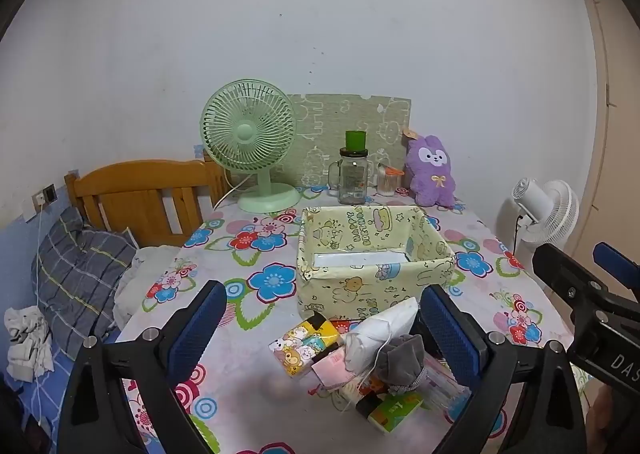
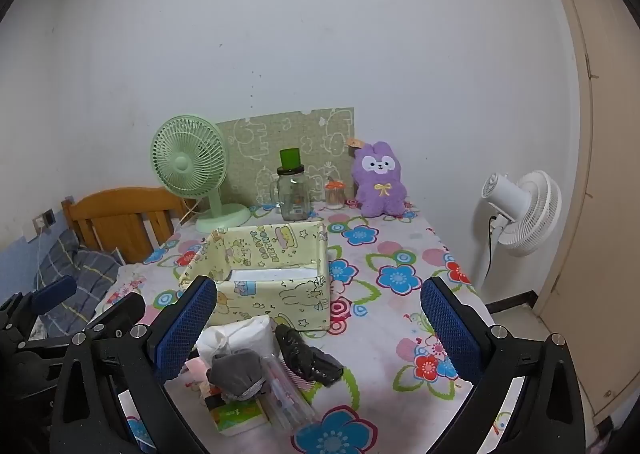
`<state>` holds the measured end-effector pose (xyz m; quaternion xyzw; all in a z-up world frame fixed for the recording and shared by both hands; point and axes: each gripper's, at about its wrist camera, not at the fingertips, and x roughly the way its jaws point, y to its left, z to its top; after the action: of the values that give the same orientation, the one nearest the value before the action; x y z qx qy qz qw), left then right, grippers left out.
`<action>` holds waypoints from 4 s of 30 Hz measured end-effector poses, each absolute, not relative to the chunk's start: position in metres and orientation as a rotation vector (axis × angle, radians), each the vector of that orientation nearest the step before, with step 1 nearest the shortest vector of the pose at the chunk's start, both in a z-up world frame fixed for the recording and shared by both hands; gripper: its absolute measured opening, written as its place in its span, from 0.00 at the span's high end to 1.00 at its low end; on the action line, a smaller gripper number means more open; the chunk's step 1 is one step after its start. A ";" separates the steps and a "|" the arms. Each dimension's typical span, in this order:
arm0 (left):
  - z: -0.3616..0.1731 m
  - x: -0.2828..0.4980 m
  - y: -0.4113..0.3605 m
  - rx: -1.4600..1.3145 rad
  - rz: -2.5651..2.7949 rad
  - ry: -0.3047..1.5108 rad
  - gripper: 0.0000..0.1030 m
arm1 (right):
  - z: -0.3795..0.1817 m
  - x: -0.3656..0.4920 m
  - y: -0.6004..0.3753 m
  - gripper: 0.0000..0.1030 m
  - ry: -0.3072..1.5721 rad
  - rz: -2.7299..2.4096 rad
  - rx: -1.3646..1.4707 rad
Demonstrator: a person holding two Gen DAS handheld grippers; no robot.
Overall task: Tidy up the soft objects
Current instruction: 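Move both tools toward the pile of soft items before the fabric box, then grasp the white cloth with the left tool while the right tool grasps the black glove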
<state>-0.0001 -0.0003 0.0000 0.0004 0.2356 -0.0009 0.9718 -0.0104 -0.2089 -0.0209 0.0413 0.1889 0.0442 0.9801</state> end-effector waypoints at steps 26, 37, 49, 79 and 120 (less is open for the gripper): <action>0.002 -0.005 -0.002 0.010 -0.009 0.473 0.05 | -0.017 -0.015 -0.205 0.00 0.374 0.098 0.082; 0.004 -0.007 -0.001 0.000 0.004 0.467 0.05 | -0.014 -0.020 -0.203 0.00 0.363 0.104 0.072; 0.004 -0.006 0.002 -0.012 -0.002 0.444 0.05 | -0.015 -0.019 -0.206 0.00 0.362 0.124 0.091; -0.043 0.021 0.006 -0.040 -0.047 0.568 0.12 | -0.055 0.013 -0.189 0.07 0.448 0.157 0.088; -0.099 0.089 -0.017 -0.032 -0.154 0.740 0.73 | -0.115 0.084 -0.185 0.16 0.671 0.190 0.122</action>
<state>0.0888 -0.0167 -0.0986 -0.0155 0.3614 -0.0751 0.9293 0.0843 -0.1847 -0.1145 0.0597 0.3283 0.0929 0.9381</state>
